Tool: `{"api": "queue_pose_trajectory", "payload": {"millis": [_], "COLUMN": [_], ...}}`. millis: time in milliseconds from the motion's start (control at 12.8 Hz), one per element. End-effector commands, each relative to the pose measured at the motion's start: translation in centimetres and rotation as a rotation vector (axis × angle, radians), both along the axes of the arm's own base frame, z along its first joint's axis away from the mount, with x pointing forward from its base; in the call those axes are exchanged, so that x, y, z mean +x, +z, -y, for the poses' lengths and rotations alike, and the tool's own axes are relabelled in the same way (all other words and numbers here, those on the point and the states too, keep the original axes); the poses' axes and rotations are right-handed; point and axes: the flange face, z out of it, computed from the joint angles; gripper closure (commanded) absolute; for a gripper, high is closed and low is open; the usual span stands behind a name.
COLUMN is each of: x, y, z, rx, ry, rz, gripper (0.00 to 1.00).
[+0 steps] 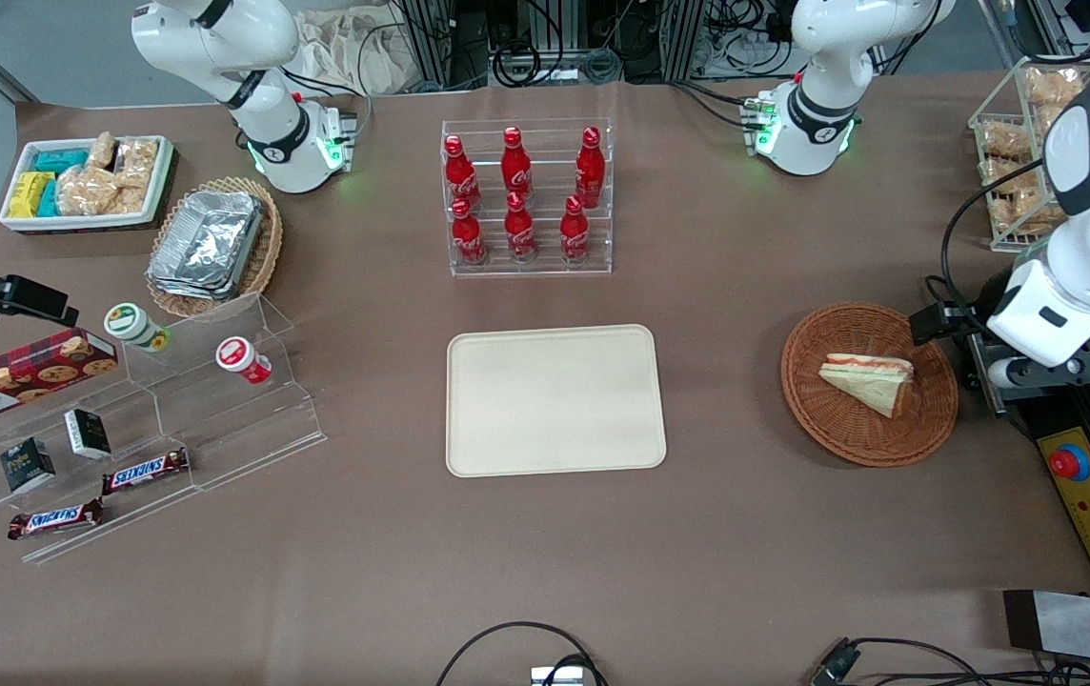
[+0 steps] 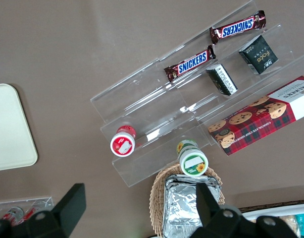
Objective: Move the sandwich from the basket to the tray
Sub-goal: 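Lower the open left gripper over the wrapped sandwich in the wicker basket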
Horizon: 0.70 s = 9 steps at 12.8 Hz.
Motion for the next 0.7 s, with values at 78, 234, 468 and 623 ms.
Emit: {"api": "queue_pose_trajectory", "payload": {"millis": [78,234,468,623], "x": [0.8,1.3,1.0,0.5], "y": [0.2,0.6,-2.2,-4.8], "z": [-0.4,-0.6,-4.4,-5.5], "rx": [-0.005,-0.014,-0.010,0.015], "ry": [-0.012,-0.008,0.116,0.284], "rz": [-0.020,-0.011,-0.106,-0.110], "gripper": [0.00,0.00,0.00,0.00]}}
